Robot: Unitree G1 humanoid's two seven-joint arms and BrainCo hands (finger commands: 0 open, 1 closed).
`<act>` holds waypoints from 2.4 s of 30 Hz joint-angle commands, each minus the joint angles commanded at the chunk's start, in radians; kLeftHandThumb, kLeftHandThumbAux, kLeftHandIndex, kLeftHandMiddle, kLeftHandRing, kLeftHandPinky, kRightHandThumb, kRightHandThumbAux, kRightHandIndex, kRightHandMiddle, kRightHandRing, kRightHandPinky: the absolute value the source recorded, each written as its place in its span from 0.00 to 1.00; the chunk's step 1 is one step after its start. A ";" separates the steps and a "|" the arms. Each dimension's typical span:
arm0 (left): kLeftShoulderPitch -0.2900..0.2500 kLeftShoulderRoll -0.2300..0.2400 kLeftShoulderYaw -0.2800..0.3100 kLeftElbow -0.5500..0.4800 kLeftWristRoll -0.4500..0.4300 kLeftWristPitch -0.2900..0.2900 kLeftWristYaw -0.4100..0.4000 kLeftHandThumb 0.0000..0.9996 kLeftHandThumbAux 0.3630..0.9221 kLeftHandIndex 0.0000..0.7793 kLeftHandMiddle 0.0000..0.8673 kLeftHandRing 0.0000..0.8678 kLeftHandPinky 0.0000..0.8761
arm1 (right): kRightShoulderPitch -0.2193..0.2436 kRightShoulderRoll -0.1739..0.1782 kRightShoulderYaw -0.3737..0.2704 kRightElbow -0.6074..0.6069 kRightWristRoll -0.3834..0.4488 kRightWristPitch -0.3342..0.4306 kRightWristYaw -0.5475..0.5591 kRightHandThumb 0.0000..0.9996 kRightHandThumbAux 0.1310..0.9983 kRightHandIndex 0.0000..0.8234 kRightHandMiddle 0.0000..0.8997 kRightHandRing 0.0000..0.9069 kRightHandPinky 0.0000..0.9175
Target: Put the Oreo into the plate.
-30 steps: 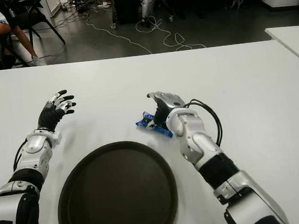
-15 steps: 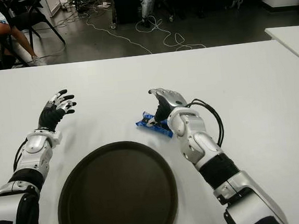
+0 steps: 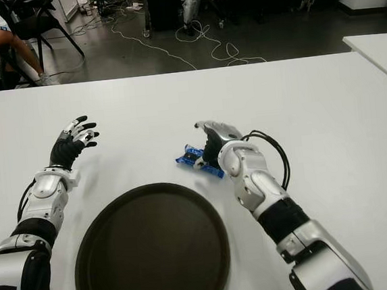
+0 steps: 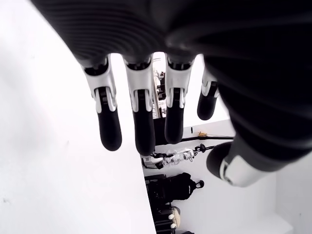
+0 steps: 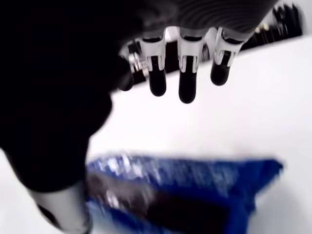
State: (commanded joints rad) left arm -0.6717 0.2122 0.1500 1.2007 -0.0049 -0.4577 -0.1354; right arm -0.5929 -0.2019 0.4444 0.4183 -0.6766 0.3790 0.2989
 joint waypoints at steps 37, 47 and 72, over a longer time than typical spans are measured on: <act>0.006 0.003 -0.006 -0.009 0.001 -0.001 0.001 0.22 0.47 0.18 0.27 0.30 0.34 | -0.069 0.032 -0.032 0.315 0.107 -0.147 -0.083 0.00 0.77 0.14 0.17 0.15 0.10; 0.005 -0.001 -0.001 -0.008 -0.006 0.002 -0.001 0.26 0.46 0.18 0.27 0.31 0.37 | -0.100 0.055 -0.049 0.478 0.141 -0.243 -0.176 0.00 0.72 0.22 0.24 0.22 0.19; 0.009 -0.009 -0.003 -0.013 -0.007 -0.006 0.005 0.25 0.49 0.17 0.27 0.30 0.35 | -0.131 0.075 -0.011 0.624 0.127 -0.336 -0.270 0.00 0.73 0.14 0.19 0.17 0.18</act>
State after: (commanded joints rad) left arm -0.6622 0.2029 0.1467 1.1880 -0.0115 -0.4638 -0.1307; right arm -0.7242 -0.1264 0.4331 1.0420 -0.5493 0.0430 0.0290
